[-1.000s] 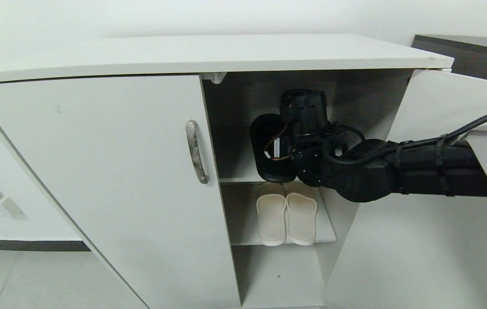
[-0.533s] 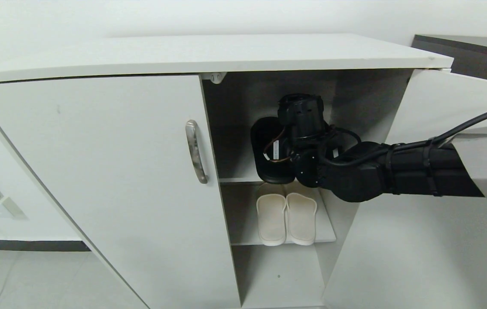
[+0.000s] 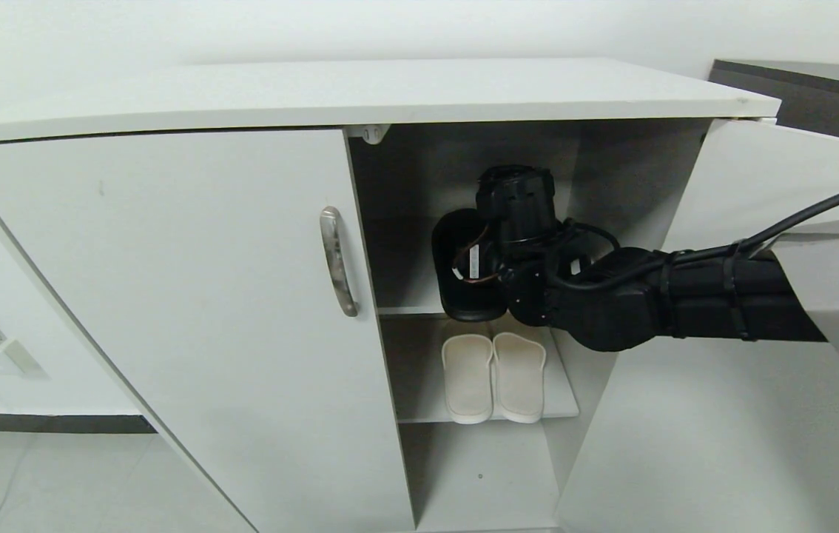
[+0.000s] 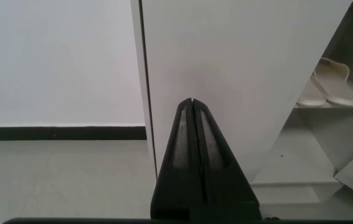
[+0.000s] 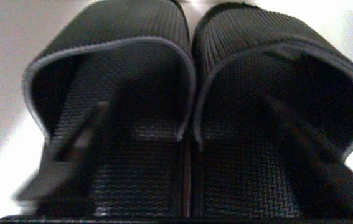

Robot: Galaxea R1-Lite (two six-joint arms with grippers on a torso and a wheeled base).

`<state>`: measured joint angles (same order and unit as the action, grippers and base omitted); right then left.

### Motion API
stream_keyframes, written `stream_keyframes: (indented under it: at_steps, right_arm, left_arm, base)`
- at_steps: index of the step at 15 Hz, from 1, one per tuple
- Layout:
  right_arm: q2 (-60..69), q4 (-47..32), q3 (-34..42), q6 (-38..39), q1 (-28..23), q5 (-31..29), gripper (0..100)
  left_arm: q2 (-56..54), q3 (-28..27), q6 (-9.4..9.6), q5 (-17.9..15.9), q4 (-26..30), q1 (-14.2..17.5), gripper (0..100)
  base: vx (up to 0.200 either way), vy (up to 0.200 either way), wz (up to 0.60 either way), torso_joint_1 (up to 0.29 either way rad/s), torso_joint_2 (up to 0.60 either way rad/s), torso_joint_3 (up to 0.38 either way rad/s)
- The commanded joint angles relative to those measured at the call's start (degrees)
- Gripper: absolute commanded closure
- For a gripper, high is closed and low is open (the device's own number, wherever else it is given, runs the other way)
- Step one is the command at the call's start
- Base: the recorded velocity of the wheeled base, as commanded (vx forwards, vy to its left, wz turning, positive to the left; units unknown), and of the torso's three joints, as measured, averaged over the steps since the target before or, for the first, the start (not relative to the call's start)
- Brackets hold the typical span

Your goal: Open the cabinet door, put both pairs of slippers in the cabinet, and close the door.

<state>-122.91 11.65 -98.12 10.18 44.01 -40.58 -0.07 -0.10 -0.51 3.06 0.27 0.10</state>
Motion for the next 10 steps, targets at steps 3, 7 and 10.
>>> stream_keyframes:
  at_steps: [3, 7, 10]
  right_arm:
    - [4.08, -0.14, 1.97, -0.34, 1.26, -0.55, 0]
    - [10.93, 0.47, 11.73, -0.16, 4.42, -0.55, 0]
    - [17.44, 1.71, 19.46, 0.1, 6.27, -0.29, 0]
  left_arm:
    - [0.07, 0.01, -0.02, 0.02, 0.0, -0.01, 100]
    - [0.07, 0.01, -0.02, 0.02, 0.0, -0.01, 100]
    - [0.07, 0.01, -0.02, 0.02, 0.0, -0.01, 100]
  base:
    - [0.0, 0.0, 0.0, 0.0, 0.0, 0.0]
    - [0.0, 0.0, 0.0, 0.0, 0.0, 0.0]
    - [0.0, 0.0, 0.0, 0.0, 0.0, 0.0]
